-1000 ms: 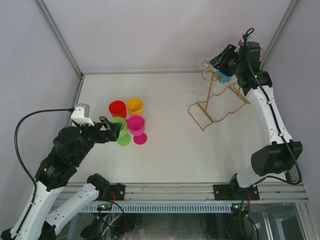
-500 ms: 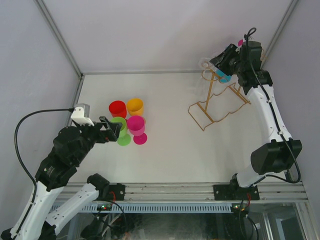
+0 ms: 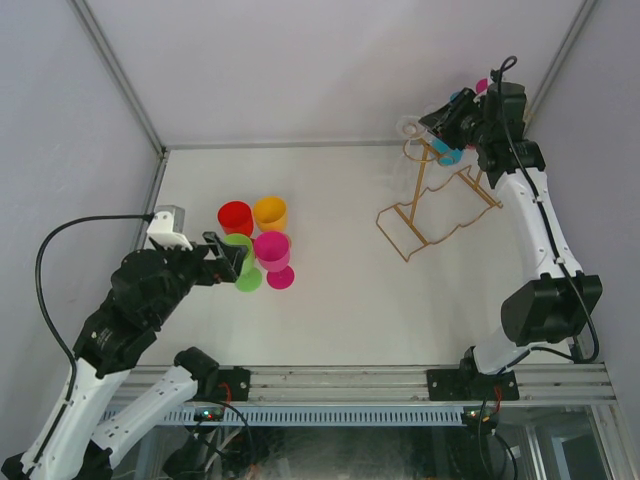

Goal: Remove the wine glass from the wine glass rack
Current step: Pick up the wine glass from the wine rack.

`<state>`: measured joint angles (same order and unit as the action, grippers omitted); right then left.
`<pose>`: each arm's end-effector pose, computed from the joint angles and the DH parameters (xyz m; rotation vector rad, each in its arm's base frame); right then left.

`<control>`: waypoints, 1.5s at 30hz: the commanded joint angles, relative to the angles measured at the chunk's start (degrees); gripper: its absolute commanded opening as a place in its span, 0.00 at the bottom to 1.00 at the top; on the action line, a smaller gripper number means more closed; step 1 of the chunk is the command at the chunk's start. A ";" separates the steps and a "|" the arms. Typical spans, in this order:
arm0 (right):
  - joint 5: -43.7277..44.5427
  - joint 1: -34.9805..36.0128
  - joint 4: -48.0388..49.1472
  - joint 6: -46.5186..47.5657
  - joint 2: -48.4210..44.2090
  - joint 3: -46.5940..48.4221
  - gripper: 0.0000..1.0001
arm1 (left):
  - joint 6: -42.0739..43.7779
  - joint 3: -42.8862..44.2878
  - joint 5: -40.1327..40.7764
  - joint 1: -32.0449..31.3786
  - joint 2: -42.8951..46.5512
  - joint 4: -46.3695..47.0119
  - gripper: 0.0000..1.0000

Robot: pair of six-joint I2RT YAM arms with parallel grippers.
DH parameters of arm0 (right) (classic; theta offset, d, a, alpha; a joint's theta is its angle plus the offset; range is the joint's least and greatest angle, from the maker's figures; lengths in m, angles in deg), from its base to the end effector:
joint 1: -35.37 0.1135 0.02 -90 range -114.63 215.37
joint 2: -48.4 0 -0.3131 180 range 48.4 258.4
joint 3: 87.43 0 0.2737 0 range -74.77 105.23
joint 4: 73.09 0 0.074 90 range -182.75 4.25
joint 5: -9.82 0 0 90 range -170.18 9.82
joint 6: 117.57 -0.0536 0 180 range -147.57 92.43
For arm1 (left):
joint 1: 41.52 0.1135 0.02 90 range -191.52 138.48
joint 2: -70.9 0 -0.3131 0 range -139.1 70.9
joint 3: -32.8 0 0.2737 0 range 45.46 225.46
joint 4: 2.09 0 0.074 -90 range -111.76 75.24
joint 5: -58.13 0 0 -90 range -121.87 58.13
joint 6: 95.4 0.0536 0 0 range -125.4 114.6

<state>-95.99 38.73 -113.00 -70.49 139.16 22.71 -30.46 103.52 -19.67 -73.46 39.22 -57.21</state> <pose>0.3984 0.0380 0.4734 0.4933 1.9381 0.7966 0.0803 -0.0367 0.4153 -0.0379 1.8738 -0.4953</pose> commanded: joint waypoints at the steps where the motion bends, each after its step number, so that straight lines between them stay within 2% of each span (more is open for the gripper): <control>1: -3.99 -1.11 4.54 -3.53 0.07 -1.32 0.30 | -0.69 -1.13 -1.02 0.39 -0.74 2.66 1.00; 10: -6.61 -1.42 6.59 -5.99 -0.18 -3.42 0.29 | -0.89 -1.34 -1.55 0.37 -1.50 2.98 1.00; 14: -7.07 -1.59 8.13 -7.56 -0.45 -4.69 0.19 | -0.93 -1.46 -1.83 0.39 -1.65 3.08 1.00; 22: -7.84 -1.95 10.95 -11.43 -0.58 -6.93 0.21 | -1.08 -1.64 -1.99 0.39 -1.66 3.08 1.00; 29: -6.89 -2.02 12.62 -14.37 -1.31 -9.12 0.14 | -1.12 -1.81 -1.97 0.38 -1.69 3.16 1.00; 34: -6.57 -2.03 13.75 -16.23 -1.84 -10.19 0.14 | -1.12 -1.90 -2.12 0.39 -1.89 3.17 1.00; 45: -8.97 -1.91 13.61 -15.62 -1.30 -10.24 0.13 | -1.12 -2.08 -2.05 0.39 -1.76 3.30 1.00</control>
<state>-103.62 36.82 -99.27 -86.64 138.52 13.04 -30.87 102.56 -20.74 -73.46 37.78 -55.99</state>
